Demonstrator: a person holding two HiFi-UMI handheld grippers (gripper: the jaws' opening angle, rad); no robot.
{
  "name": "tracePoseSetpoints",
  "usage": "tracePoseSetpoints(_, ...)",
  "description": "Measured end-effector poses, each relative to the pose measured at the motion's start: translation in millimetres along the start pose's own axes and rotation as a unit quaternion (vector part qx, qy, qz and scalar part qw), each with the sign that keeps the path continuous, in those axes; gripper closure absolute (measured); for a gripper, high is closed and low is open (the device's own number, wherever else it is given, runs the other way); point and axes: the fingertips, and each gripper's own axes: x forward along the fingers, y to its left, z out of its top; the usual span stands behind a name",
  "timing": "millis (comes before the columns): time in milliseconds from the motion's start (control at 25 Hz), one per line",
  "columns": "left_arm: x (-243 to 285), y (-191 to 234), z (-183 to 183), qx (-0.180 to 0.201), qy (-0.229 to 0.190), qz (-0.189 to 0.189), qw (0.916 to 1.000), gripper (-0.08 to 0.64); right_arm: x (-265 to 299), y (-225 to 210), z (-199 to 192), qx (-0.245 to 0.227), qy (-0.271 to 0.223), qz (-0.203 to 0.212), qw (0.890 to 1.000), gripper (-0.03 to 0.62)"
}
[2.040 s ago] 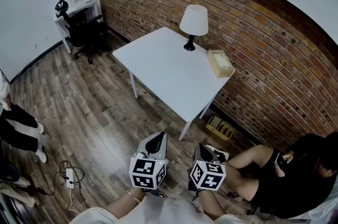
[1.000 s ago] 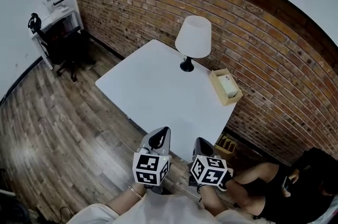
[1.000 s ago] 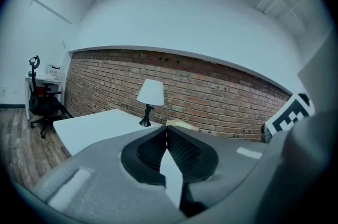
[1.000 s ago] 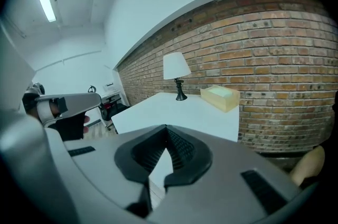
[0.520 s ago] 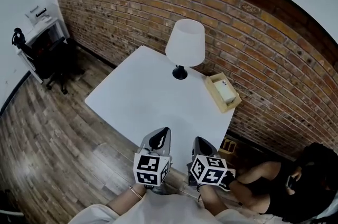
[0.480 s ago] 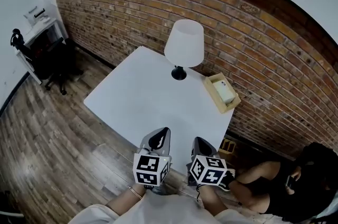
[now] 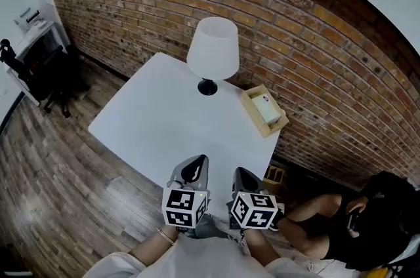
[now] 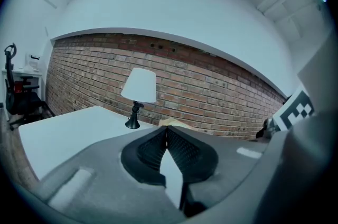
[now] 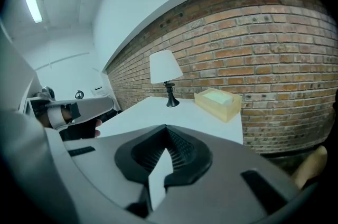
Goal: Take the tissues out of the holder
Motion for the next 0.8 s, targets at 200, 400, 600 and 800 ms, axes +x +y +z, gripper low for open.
tracePoseSetpoints(200, 14.7, -4.5, 7.4, 0.002, -0.002, -0.002, 1.0000, 0.551, 3.4, -10.4, 16.6, -0.003, -0.017, 0.004, 1.000, 0.586)
tracePoseSetpoints(400, 26.5, -11.8, 9.0, 0.005, 0.001, -0.009, 0.9999, 0.551, 4.6, -27.3, 26.4, -0.001, -0.024, -0.004, 1.000, 0.586)
tracePoseSetpoints(600, 38.1, -16.6, 1.2, 0.006, 0.011, -0.015, 0.9998, 0.551, 13.1, -45.0, 34.3, -0.008, -0.025, -0.014, 1.000, 0.584)
tracePoseSetpoints(800, 45.9, -13.3, -11.6, 0.005, 0.027, -0.015, 0.9995, 0.551, 24.7, -62.8, 48.9, -0.018, -0.033, -0.020, 0.999, 0.583)
